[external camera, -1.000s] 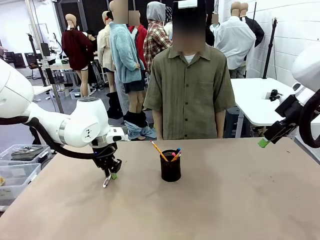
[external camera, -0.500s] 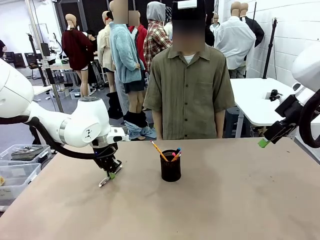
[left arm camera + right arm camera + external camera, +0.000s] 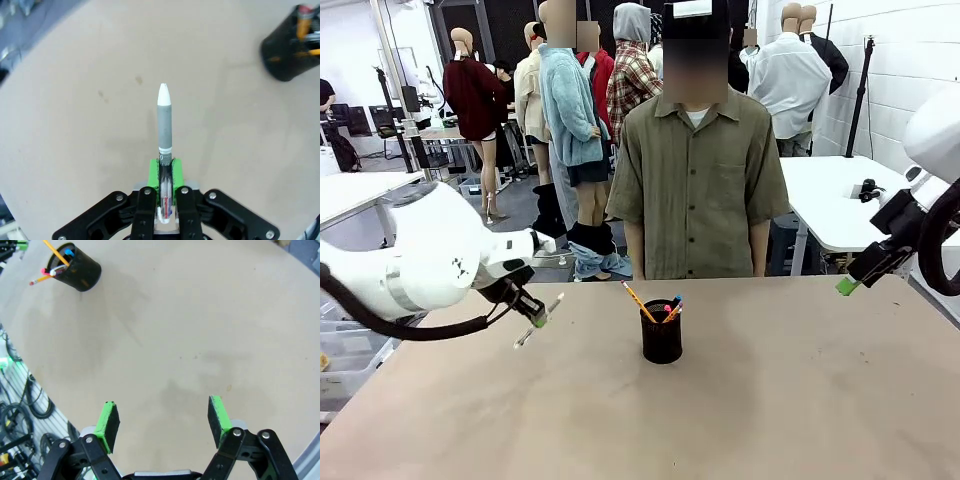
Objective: Place the pens into the pen holder.
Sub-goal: Pick up a writing instrument from the table and place it into the Pen holder.
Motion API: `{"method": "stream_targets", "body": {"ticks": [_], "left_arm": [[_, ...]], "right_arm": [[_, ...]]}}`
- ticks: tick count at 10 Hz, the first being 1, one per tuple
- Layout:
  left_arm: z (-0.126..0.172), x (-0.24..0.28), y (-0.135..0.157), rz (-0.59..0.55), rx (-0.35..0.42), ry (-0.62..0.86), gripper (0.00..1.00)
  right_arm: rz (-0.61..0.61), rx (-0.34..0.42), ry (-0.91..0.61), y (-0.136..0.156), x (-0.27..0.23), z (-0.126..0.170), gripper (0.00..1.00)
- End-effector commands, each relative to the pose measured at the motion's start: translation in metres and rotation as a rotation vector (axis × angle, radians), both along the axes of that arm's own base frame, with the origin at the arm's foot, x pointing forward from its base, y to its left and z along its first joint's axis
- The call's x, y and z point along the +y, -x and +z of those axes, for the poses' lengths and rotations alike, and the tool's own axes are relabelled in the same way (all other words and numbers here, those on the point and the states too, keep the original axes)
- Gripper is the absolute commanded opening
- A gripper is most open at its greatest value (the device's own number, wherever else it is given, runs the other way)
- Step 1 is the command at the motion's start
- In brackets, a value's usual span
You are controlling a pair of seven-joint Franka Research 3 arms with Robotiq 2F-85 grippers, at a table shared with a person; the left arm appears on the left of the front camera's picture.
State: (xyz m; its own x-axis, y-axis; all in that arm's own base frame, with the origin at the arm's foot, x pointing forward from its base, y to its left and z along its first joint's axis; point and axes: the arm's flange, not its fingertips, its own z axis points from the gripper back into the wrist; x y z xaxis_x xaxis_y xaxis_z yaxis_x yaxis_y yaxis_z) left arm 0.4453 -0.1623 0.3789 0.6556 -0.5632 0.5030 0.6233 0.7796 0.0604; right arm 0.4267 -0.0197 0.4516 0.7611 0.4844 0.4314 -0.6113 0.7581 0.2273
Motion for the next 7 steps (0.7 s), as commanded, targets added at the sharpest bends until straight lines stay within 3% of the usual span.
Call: {"method": "stream_targets", "body": {"ticks": [1,4,7], "left_arm": [[0.004,0.018,0.032,-0.256,-0.135,0.168,0.0],[0.019,0.008,0.045,-0.471,-0.315,0.362,0.0],[0.029,-0.006,0.049,-0.632,-0.433,0.539,0.0]], "right_arm": [[0.012,-0.008,-0.003,-0.001,0.0,-0.002,0.88],[0.012,-0.008,-0.003,-0.001,0.0,-0.002,0.88],[0.012,-0.008,-0.003,-0.001,0.0,-0.002,0.88]]}}
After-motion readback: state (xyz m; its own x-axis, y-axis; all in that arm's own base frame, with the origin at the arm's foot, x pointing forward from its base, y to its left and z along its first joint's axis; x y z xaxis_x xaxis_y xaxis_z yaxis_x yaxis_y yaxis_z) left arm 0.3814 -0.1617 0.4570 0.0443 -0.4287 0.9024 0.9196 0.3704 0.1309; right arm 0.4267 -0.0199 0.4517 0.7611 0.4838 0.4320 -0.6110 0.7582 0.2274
